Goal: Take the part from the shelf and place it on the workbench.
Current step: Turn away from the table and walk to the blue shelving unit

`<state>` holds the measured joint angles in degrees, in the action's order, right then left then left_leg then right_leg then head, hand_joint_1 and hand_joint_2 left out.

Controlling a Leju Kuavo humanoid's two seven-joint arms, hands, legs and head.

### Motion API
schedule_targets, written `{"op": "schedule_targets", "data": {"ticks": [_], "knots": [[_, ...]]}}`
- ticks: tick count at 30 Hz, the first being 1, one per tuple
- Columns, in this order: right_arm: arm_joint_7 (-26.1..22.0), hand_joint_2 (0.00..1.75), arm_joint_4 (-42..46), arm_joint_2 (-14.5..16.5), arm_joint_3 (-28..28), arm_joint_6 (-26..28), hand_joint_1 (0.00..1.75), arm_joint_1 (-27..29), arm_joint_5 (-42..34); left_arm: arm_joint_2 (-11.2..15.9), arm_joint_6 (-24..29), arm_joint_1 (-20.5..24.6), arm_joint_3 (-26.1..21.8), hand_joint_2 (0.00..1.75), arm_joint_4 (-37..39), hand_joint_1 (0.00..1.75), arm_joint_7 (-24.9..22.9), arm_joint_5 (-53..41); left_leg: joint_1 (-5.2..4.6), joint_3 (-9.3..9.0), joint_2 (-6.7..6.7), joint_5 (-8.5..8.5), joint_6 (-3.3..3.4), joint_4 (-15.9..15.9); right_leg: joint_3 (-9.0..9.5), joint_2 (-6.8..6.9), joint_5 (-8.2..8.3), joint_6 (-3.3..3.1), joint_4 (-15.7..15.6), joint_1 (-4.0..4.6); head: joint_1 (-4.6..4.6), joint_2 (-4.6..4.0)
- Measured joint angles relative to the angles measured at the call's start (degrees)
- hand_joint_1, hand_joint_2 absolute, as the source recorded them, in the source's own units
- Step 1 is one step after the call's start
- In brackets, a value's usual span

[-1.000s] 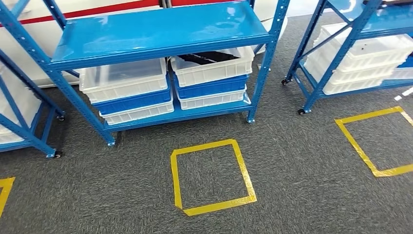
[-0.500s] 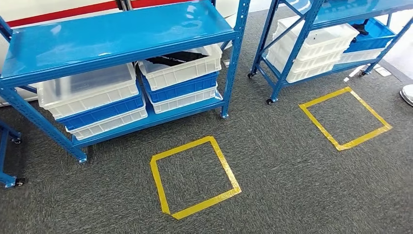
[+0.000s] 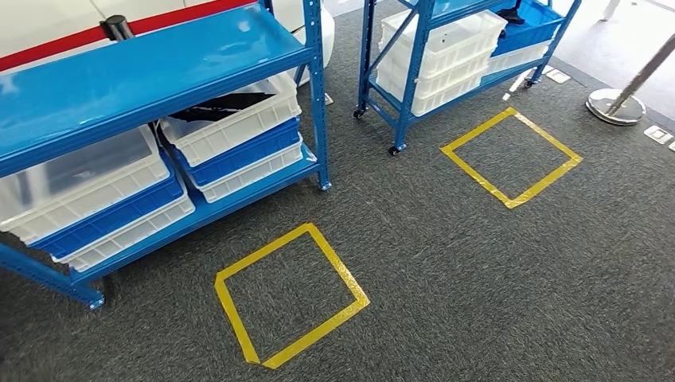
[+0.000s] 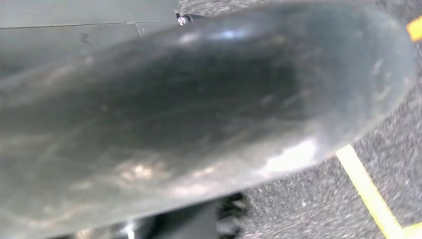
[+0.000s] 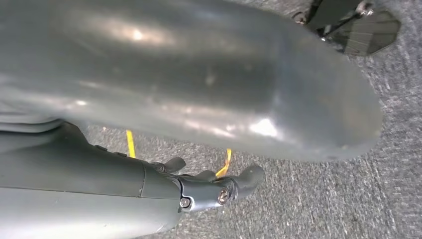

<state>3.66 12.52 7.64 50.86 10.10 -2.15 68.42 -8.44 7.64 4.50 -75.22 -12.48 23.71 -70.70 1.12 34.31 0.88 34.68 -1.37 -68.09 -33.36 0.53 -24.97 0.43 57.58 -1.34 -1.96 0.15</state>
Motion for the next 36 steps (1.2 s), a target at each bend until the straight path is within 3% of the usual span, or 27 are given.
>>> {"op": "schedule_targets", "data": {"ticks": [1, 2, 3, 4, 6, 8, 12, 18, 26, 36], "knots": [[-0.1, 0.0, 0.0, 0.0, 0.0, 0.0, 0.0, 0.0, 0.3, 0.0, 0.1, -0.1, 0.0, 0.0, 0.0, 0.0, 0.0, 0.0, 0.02, 1.86, -0.67, 1.48, -0.06, -3.6, 0.06, -0.45, -0.04, -0.16, 0.0, 0.08, -0.02, 0.0], [-0.2, 0.0, 0.0, 0.1, 0.0, 0.0, 0.0, 0.0, 0.6, 0.0, 0.3, -0.2, 0.0, 0.0, 0.0, 0.0, 0.0, 0.0, 0.04, 3.22, -0.98, 1.93, -0.12, -6.0, 0.16, -0.98, -0.08, -0.2, 0.0, 0.15, -0.02, 0.0], [-0.3, 0.0, 0.0, 0.1, 0.0, 0.0, 0.0, 0.1, 0.8, 0.0, 0.5, -0.2, 0.0, 0.0, 0.0, 0.0, 0.0, 0.0, 0.1, 3.65, -1.08, 1.16, -0.16, -6.2, 0.28, -1.41, -0.13, -0.23, 0.1, 0.17, -0.01, 0.0], [-0.3, 0.0, 0.0, 0.1, 0.0, 0.0, 0.0, 0.1, 0.9, 0.0, 0.6, -0.2, 0.0, 0.0, 0.0, 0.0, 0.0, -0.1, 0.19, 3.03, -1.09, -0.66, -0.18, -4.2, 0.42, -1.8, -0.18, -0.21, 0.1, 0.15, -0.01, 0.0], [-0.4, 0.0, 0.0, 0.1, 0.0, 0.0, 0.0, 0.2, 1.1, 0.0, 1.0, -0.2, 0.0, 0.0, 0.0, 0.0, 0.1, -0.1, 0.4, 0.13, -1.23, -4.93, -0.18, 3.1, 0.59, -2.4, -0.41, 0.11, 0.3, 0.2, -0.02, 0.0], [-0.4, 0.0, 0.0, 0.0, 0.0, 0.0, 0.0, 0.2, 1.1, 0.0, 1.1, -0.1, 0.1, 0.0, 0.0, 0.0, 0.1, -0.1, 0.43, -1.77, -1.56, -6.91, 0.05, 8.0, 0.42, -2.72, -0.72, 0.6, 0.7, 0.49, 0.08, 0.0], [-0.4, 0.0, 0.0, -0.1, 0.0, 0.1, 0.0, 0.3, 0.9, -0.2, 1.2, -0.2, 0.3, 0.0, 0.0, 0.0, 0.0, -0.4, -0.06, -1.83, -1.84, -7.16, 0.43, 8.9, 0.25, -2.75, -0.79, 0.57, 0.6, 0.64, 0.25, 0.0], [-0.5, 0.0, 0.0, 0.1, 0.0, 0.0, 0.0, 0.3, 0.8, -0.3, 0.7, -0.2, 0.4, 0.0, 0.0, 0.0, -0.2, -0.6, -0.5, -1.74, -1.92, -7.13, 0.97, 8.8, 0.43, -2.71, -0.53, 1.22, 0.1, 0.37, 0.23, 0.0], [-0.4, 0.0, 0.0, 0.1, 0.0, -0.7, 0.0, 0.4, 1.3, -0.2, -2.6, -0.2, 0.4, 0.0, 0.0, 0.0, -1.8, -0.5, -0.5, -1.76, -1.89, -7.11, 1.08, 8.8, 0.39, -2.7, -0.5, 1.7, 0.0, 0.44, 0.21, 0.0], [-0.4, 0.0, 0.0, 0.1, -0.1, -0.9, 0.0, 0.4, 1.9, -0.2, -4.2, -0.2, 0.4, 0.0, 0.0, 0.0, -3.3, -0.5, -0.28, -1.78, -1.87, -7.16, 1.09, 8.8, 0.38, -2.7, -0.5, 1.69, 0.1, 0.7, 0.21, 0.0]]}}
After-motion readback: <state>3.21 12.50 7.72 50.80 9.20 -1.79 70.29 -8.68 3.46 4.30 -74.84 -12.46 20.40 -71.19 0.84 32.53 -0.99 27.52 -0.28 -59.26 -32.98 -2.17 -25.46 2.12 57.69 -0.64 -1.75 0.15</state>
